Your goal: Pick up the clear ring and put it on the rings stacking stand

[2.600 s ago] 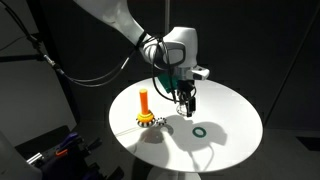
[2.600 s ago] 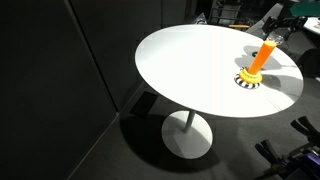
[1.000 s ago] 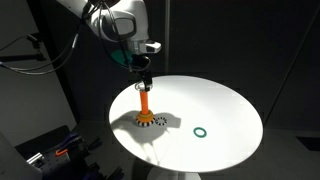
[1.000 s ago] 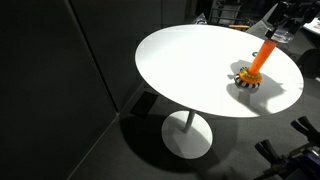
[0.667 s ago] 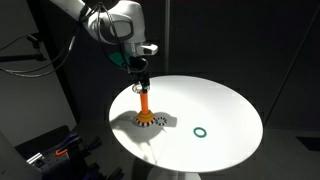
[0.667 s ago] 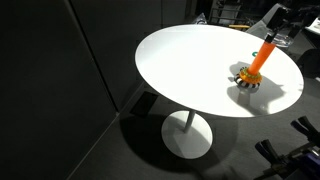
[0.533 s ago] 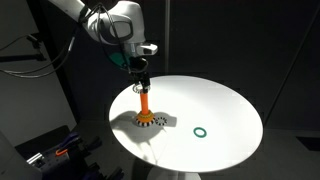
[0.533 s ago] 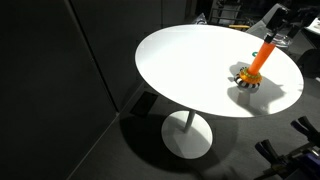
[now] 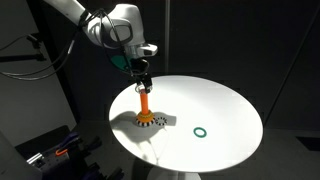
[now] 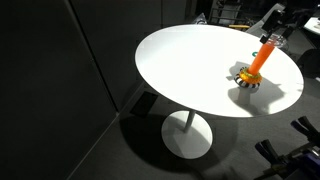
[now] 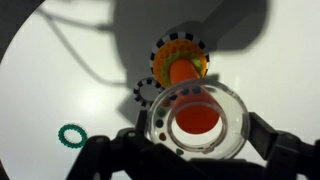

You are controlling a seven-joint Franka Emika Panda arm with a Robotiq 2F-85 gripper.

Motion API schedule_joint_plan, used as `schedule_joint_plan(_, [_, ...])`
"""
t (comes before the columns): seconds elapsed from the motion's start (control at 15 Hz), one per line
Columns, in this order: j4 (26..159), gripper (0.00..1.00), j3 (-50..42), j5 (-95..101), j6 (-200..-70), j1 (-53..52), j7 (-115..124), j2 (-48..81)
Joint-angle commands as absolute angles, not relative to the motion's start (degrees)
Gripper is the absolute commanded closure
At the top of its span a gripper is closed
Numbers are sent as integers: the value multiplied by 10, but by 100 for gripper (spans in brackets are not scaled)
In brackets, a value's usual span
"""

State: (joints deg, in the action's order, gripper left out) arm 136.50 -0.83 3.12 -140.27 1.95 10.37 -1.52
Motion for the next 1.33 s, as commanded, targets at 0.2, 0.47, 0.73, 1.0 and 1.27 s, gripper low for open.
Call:
schedule_joint_plan(0.2, [1362, 30, -9, 63, -1415, 17, 128, 5])
schedule_joint_plan(0.47, [1354, 30, -10, 65, -1394, 15, 126, 16])
schedule_joint_plan(0.73, [1350, 0, -11, 60, -1384, 14, 126, 21])
schedule_joint_plan(1.0, [1349, 0, -10, 26, -1385, 16, 103, 16])
schedule_joint_plan(1.27, [1341, 0, -14, -10, -1380, 21, 90, 6])
